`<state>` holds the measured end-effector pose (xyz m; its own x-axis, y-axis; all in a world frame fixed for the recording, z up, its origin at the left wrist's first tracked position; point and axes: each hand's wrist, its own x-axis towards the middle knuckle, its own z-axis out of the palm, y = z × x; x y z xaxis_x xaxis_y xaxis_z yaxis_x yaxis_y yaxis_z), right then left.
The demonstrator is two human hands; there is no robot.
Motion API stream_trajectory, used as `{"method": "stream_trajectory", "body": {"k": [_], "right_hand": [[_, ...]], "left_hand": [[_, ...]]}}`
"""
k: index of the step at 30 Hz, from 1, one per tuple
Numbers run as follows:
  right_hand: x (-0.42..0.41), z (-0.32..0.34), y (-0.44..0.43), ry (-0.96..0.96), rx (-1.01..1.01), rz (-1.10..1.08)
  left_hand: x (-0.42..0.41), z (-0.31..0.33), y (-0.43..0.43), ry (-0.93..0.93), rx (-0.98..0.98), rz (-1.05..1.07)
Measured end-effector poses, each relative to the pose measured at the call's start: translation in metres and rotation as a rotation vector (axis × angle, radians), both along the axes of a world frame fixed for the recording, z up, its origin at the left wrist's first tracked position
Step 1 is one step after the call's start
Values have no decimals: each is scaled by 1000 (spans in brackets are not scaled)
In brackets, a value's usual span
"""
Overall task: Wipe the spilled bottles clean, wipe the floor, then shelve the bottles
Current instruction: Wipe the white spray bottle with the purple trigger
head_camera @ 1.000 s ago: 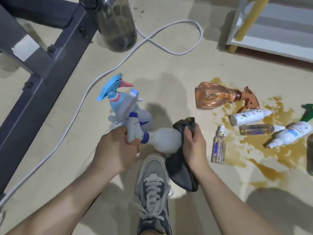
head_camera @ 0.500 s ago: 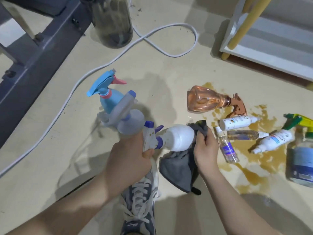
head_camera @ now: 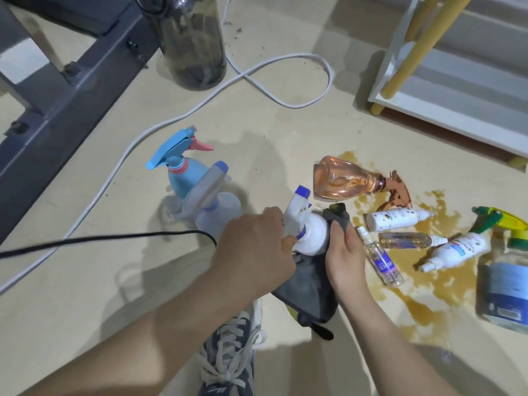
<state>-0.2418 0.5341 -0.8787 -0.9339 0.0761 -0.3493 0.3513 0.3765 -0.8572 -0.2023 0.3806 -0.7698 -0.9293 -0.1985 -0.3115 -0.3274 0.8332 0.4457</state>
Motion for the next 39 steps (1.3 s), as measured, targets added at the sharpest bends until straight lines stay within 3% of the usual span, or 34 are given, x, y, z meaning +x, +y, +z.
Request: {"method": "stream_trajectory", "body": {"k": [4,7,8,11,12,14,17,20,24,28,31,33,36,37,39], "right_hand": [[37,36,-26,208,-170,254],[21,18,-21,371,23,341],[10,8,-15,322,57,271],[-18,-15,-3,-133,11,-57],[-20,-19,-1,-198,-15,-102],[-12,-10,-4,-137,-61,-82],[15,25,-12,107,-143,72],[26,22,-7,242,25,264],[-9,-8,18,-58,84,127],[21,32,-20,260,51,341],[30,23,-28,426,97,476],[8,0,-13,333,139,426],[-10,-16,7,-116,24,86],[-7,-11,5,-147,-8,45],[9,13,-17,-9,-112,92]], "left_hand": [[-12,0,0,-10,10,77],[-11,1,2,-30,49,127],[-9,1,5,-24,53,124],[-6,2,16,-11,39,105],[-7,2,17,-4,19,96],[-9,0,13,12,-22,96],[-7,-3,8,45,-70,83],[1,-2,8,51,-108,29],[7,-2,3,54,-69,22],[1,-9,-5,1,7,195],[4,-14,-8,-46,48,252],[4,-16,-8,-46,91,267],[2,-17,-4,-7,66,258],[-1,-16,-3,7,51,244],[-5,-15,-2,6,24,247]]}}
